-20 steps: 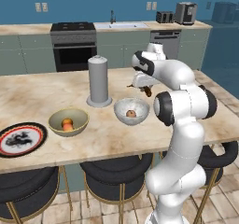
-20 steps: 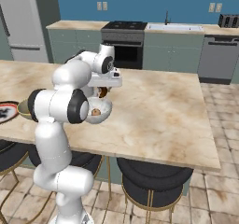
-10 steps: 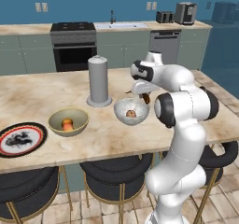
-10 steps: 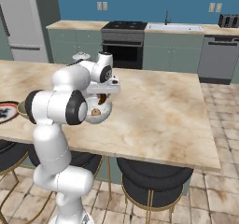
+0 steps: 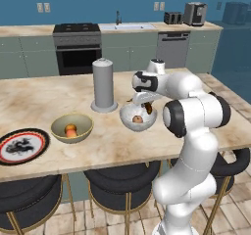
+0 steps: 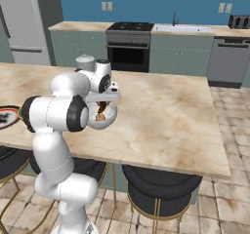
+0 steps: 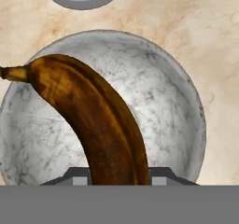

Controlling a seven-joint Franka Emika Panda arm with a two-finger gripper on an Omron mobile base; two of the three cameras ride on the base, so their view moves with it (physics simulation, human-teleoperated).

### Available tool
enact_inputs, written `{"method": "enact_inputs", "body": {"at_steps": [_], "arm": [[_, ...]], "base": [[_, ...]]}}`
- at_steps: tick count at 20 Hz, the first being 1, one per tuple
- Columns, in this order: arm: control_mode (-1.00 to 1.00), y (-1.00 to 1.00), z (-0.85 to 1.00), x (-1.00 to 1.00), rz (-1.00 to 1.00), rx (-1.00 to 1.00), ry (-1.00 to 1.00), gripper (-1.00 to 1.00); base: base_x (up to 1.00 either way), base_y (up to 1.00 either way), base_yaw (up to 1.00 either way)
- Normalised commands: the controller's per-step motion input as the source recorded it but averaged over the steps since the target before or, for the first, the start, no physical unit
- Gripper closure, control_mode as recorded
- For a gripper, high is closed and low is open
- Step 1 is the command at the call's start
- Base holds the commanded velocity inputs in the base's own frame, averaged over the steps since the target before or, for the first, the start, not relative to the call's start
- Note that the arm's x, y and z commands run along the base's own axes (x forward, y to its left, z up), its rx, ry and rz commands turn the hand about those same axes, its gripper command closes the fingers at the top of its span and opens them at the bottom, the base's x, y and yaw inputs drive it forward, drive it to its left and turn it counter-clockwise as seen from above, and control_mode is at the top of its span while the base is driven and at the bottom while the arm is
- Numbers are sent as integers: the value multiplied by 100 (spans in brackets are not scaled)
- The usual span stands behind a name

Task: Take the fruits from the plate on the dining counter and place two fruits in each bowl.

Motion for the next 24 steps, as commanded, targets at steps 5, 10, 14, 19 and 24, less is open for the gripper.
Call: {"method": "enact_inputs", "body": {"at_steps": [5, 10, 14, 19, 24], "arm": [[-100, 2, 0, 23, 0, -5, 0, 100], [-100, -1, -7, 21, 0, -3, 3, 100], [-100, 0, -34, 4, 0, -2, 9, 100], [-100, 0, -24, -6, 0, 0, 0, 100], [-100, 0, -15, 0, 0, 0, 0, 100]], "base": [[0, 0, 0], [0, 0, 0], [0, 0, 0], [0, 0, 0], [0, 0, 0]]}}
